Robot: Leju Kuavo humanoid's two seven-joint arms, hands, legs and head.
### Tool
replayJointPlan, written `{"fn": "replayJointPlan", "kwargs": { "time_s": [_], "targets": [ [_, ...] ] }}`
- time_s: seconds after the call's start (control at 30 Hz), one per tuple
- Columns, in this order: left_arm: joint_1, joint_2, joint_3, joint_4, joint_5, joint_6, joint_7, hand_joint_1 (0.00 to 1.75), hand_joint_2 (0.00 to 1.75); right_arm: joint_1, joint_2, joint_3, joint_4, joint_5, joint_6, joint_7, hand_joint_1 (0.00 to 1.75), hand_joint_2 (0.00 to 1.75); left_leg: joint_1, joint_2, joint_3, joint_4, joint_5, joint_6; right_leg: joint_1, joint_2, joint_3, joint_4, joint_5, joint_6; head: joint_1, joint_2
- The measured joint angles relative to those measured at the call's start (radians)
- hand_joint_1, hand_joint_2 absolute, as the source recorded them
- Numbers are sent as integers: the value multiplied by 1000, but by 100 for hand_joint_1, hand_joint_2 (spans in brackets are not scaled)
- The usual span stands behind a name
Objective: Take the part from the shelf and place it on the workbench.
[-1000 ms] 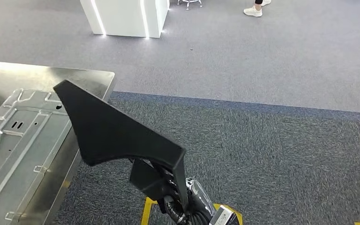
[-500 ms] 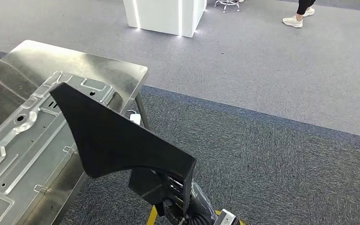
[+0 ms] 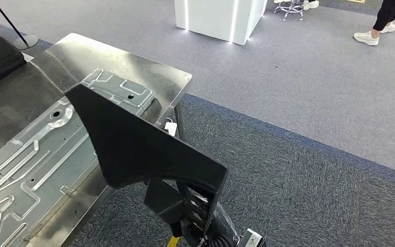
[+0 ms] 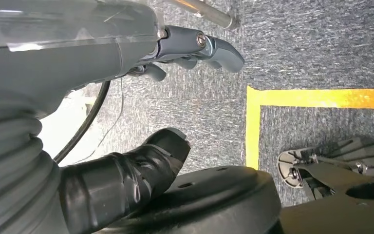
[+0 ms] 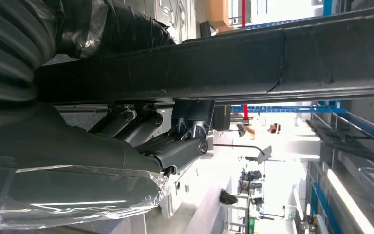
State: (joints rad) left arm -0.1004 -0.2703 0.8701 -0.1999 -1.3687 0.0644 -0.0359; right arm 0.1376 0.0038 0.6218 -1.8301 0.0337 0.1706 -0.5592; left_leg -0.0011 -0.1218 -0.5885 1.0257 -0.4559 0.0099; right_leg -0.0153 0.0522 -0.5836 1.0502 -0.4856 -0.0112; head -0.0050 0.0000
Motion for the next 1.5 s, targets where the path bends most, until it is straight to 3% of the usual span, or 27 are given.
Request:
{"fn": "replayJointPlan", "kwargs": {
  "time_s": [0.07, 0.13, 0.2, 0.23, 0.3, 0.37, 0.43, 0.5, 0.53, 0.6, 0.67, 0.73, 0.77, 0.8, 0.87, 0.93, 0.97, 1.03, 1.1, 1.17, 1.23, 1.27, 1.3, 1.33, 1.4, 1.47, 1.5],
  "targets": [
    [1, 0, 0, 0, -1, 0, 3, 0, 175, 2, 0, 0, -4, -2, -2, 0, 175, 175, 0, 37, -15, 37, -24, -11, -1, -23, 10, -9, 2, -12, -1, 0],
    [1, 1, 0, 0, -1, 0, 9, 0, 175, 7, 0, 0, -8, -3, -3, 0, 175, 175, -1, 90, -68, 148, -84, -20, 0, -50, 16, -14, 0, -20, -2, 0],
    [1, 1, 0, 0, -1, 1, 13, 0, 175, 12, -1, 0, -9, -4, -6, 0, 175, 175, 2, 106, -128, 263, -127, -26, 3, -80, 17, -14, -4, -22, -2, 0],
    [2, 2, 0, 0, -1, 1, 14, 0, 175, 13, -2, 0, -9, -5, -7, 0, 175, 175, 2, 109, -136, 277, -123, -27, 3, -94, 19, -14, -7, -22, -2, 0],
    [4, 2, 0, 0, -1, 2, 16, 0, 175, 13, -2, 0, -10, -5, -8, 0, 175, 175, 2, 122, -92, 191, -63, -24, 4, -118, 27, -14, -13, -20, -2, 0],
    [7, 3, 0, 0, -1, 3, 17, 0, 175, 14, -2, 0, -12, -5, -9, 0, 175, 175, -4, 161, -22, 56, -11, -13, 6, -137, 35, -14, -20, -14, -2, 0],
    [8, 3, 0, 0, -1, 3, 17, 0, 175, 14, -2, 0, -15, -6, -9, 0, 175, 175, -13, 180, 3, 0, 0, 1, 10, -152, 39, -14, -26, -4, -2, 0],
    [10, 2, 0, 0, 0, 4, 17, 0, 175, 14, -2, 0, -15, -7, -10, 2, 175, 175, -13, 159, 3, -6, 2, 13, 10, -165, 44, -16, -30, 7, -2, 0],
    [11, 2, 0, 0, 0, 4, 18, 0, 175, 14, -2, 0, -16, -7, -10, 4, 175, 175, -11, 149, 7, -12, 4, 19, 8, -155, 45, -11, -36, 12, -1, 0],
    [11, 0, 0, 0, 0, 3, 21, 0, 175, 17, -3, 0, -18, -10, -11, 6, 175, 175, -5, 130, 17, -22, 9, 30, 6, -108, 21, 49, -74, 19, 0, 0],
    [11, -3, 0, 0, 0, -1, 27, 0, 175, 24, -6, 0, -19, -13, -13, 12, 175, 175, -6, 109, 19, -22, 8, 36, 4, -66, -45, 177, -132, 19, 0, 0],
    [12, -5, 0, 0, 1, -6, 36, 0, 175, 32, -11, 0, -18, -17, -14, 21, 175, 175, -7, 82, 21, -20, 5, 38, 4, -56, -99, 262, -144, 17, 0, 0],
    [13, -6, 0, 0, 1, -9, 39, 0, 175, 34, -13, 0, -18, -19, -14, 24, 175, 175, -7, 68, 22, -17, 3, 38, 4, -53, -101, 251, -120, 16, 0, 0],
    [13, -7, 0, 0, 2, -11, 42, 0, 175, 35, -14, 0, -17, -21, -14, 25, 175, 175, -7, 53, 25, -15, 1, 37, 4, -46, -85, 201, -78, 13, 0, 0],
    [13, -11, 0, 0, 3, -15, 45, 0, 175, 35, -15, 0, -16, -22, -14, 28, 175, 175, -6, 28, 25, -7, -6, 33, 2, 2, -37, 70, -6, 8, 0, 0],
    [12, -13, 0, 0, 3, -16, 47, 0, 175, 38, -17, 0, -15, -23, -13, 29, 175, 175, -3, 5, 16, 0, -9, 25, 1, 42, -13, 4, 14, 7, 0, 0],
    [11, -14, 0, 0, 3, -17, 48, 0, 175, 39, -18, 0, -14, -24, -13, 30, 175, 175, -1, -8, 11, 0, -9, 19, 2, 42, -11, -1, 12, 7, -1, 0],
    [12, -14, 0, 0, 3, -17, 49, 0, 175, 37, -19, 0, -14, -25, -11, 30, 175, 175, 1, -19, 7, 1, -10, 7, 0, 17, -3, -10, 13, 1, -1, 0],
    [12, -14, 0, 0, 3, -17, 48, 0, 175, 31, -19, 0, -13, -25, -10, 31, 175, 175, -3, 22, -14, 50, -38, -3, -4, -12, 12, -25, 14, -8, -2, 0],
    [10, -12, 0, 0, 4, -14, 43, 0, 175, 27, -19, 0, -10, -26, -10, 36, 175, 175, -5, 79, -71, 164, -94, -10, -2, -45, 22, -30, 10, -14, -4, 0],
    [10, -10, 0, -1, 5, -12, 38, 0, 175, 25, -19, 0, -4, -27, -10, 42, 175, 175, -3, 99, -121, 254, -121, -16, 0, -78, 26, -29, 3, -17, -4, 0],
    [10, -9, 0, -1, 6, -11, 37, 0, 175, 25, -19, 0, -1, -29, -10, 45, 175, 175, -2, 104, -123, 253, -108, -18, 0, -93, 29, -29, 0, -16, -4, 0],
    [12, -8, 0, -1, 8, -10, 37, 0, 175, 24, -19, 0, 2, -31, -10, 46, 175, 175, 0, 110, -105, 215, -79, -19, 0, -106, 32, -28, -4, -14, -4, 0],
    [14, -8, 1, -1, 9, -10, 37, 0, 175, 23, -19, 0, 4, -33, -10, 48, 175, 175, 2, 124, -72, 151, -42, -20, 1, -117, 36, -27, -8, -12, -4, 0],
    [16, -8, 1, -1, 11, -7, 37, 0, 175, 19, -19, 0, 7, -35, -9, 48, 175, 175, -2, 165, -15, 37, 1, -12, 6, -135, 43, -25, -16, -3, -3, 0],
    [18, -8, 2, -1, 12, -2, 35, 0, 175, 15, -19, 0, 8, -35, -8, 49, 175, 175, -8, 179, -1, 2, 2, 3, 12, -150, 47, -25, -21, 6, -2, 0],
    [18, -9, 2, -1, 13, -1, 35, 0, 175, 13, -19, 0, 8, -35, -8, 49, 175, 175, -8, 167, -2, -1, 3, 10, 12, -158, 50, -26, -23, 11, -2, 0]
  ]
}}
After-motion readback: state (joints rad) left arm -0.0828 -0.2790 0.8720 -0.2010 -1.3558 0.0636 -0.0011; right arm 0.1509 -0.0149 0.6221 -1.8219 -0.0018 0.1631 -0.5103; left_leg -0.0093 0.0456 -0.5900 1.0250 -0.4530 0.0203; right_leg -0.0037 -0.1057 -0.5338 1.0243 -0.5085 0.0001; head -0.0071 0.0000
